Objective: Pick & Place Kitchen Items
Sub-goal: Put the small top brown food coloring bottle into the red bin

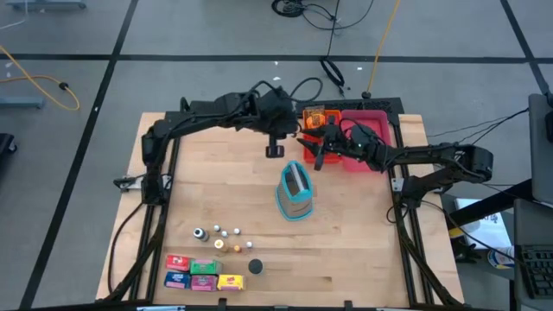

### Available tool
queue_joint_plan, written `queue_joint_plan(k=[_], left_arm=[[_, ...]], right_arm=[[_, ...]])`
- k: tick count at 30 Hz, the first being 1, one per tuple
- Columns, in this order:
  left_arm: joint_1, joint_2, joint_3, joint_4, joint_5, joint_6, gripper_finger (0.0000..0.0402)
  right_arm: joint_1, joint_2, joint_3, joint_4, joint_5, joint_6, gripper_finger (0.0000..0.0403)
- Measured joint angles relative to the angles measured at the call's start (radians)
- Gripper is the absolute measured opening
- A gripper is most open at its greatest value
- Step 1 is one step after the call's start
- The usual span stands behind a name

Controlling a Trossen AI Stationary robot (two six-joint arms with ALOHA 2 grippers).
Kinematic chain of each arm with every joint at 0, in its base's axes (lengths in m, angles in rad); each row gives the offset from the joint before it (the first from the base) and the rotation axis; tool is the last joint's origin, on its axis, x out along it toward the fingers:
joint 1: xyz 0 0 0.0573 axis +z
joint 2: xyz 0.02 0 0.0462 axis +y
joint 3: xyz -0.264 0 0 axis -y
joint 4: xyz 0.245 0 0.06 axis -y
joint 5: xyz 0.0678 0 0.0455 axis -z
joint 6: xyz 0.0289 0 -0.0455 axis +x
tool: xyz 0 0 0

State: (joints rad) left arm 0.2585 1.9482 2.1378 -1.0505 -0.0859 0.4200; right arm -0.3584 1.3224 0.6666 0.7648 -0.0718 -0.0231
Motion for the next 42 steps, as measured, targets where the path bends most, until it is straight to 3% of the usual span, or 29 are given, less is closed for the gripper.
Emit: queue_joint_plan(k=[17,21,26,33,42], left_arm=[[-0.001,0.022,0.001,0.092,0.06,0.023,0.0],[-0.001,0.024,0.001,0.101,0.062,0.023,0.0],[-0.003,0.03,0.001,0.106,0.064,0.02,0.0],[-0.003,0.03,0.001,0.105,0.074,-0.003,0.0],[-0.003,0.021,-0.001,0.019,-0.044,-0.061,0.0029]], right_arm=[[0.0,0.0,0.0,-0.01,0.019,-0.019,0.0139],[0.0,0.0,0.0,-0.006,0.021,-0.019,0.0117],[0.001,0.001,-0.002,-0.017,0.019,-0.025,0.0058],[0.001,0.0,-0.002,-0.016,0.018,-0.023,0.0055],[-0.023,-0.011,-0.001,-0.069,0.027,-0.014,0.0055]])
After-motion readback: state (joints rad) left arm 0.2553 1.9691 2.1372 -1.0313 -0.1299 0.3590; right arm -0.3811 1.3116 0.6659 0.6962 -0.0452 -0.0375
